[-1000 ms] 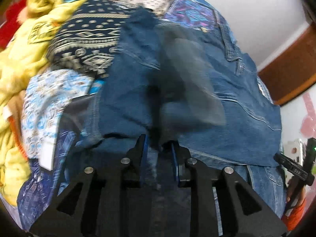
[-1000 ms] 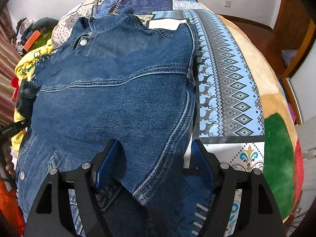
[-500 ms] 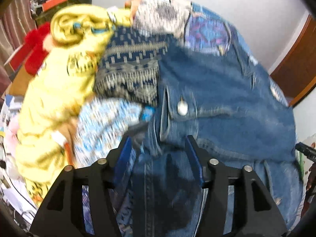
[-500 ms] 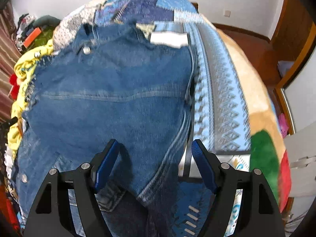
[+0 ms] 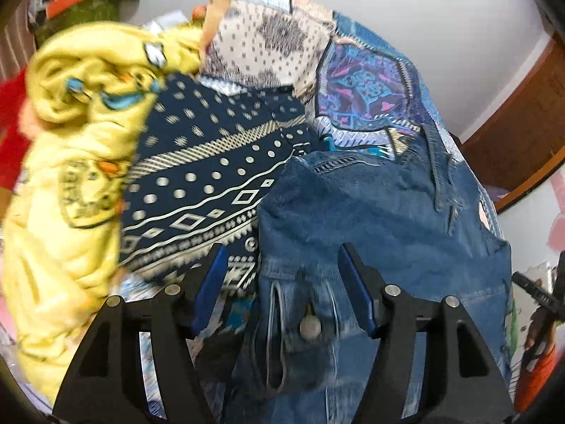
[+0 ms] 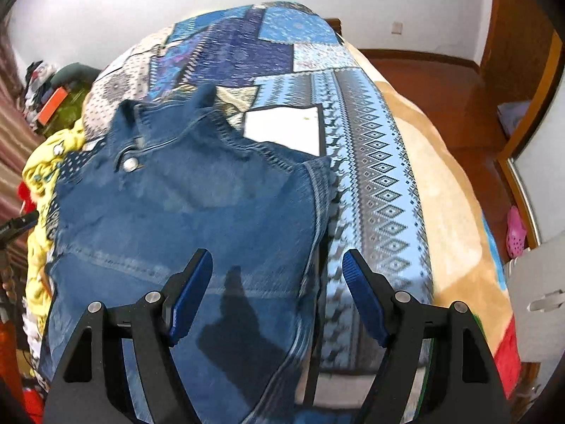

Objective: Fold large clothes

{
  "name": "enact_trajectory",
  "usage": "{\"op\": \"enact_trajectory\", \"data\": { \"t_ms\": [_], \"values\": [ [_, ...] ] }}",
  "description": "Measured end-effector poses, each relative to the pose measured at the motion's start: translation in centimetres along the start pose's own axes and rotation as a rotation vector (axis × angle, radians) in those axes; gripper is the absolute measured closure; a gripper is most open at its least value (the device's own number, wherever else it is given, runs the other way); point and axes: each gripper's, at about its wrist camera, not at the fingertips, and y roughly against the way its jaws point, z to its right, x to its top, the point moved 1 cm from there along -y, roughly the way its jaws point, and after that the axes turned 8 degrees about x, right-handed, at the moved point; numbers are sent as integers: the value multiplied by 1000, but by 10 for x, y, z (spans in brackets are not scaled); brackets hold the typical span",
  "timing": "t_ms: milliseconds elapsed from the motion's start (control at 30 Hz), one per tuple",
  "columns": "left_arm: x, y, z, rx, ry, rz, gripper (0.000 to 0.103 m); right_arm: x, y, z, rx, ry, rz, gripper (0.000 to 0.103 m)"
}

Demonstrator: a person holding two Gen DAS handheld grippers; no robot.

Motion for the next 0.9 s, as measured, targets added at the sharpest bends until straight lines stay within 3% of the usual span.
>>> {"op": "enact_trajectory", "data": {
  "t_ms": [100, 233, 267, 367, 467, 533, 667, 900],
  "values": [
    [12, -29, -1, -35, 20, -46, 39, 8, -14, 11, 9, -36, -19, 30],
    [28, -58, -3, 1, 45, -51, 40, 16, -28, 18, 24, -53, -33, 31],
    [30, -61, -3, -4, 50, -48, 41, 17, -29, 18, 27, -50, -31, 39],
    [36, -68, -1, -71, 54, -52, 66, 22, -35, 19, 49, -48, -31, 61],
    [36, -67, 11, -54, 18, -28, 80, 27, -38, 22, 35, -63, -9, 85],
    [35, -61, 19, -40, 1, -11, 92, 31, -38, 22, 58, -68, 4, 87],
    [38, -44, 19, -24, 14, 21, 94, 48, -32, 9, 39, -1, 17, 88],
    [48, -5, 3, 9, 63, 114, 94, 99, -11, -28, 29, 129, 120, 89]
  ]
}}
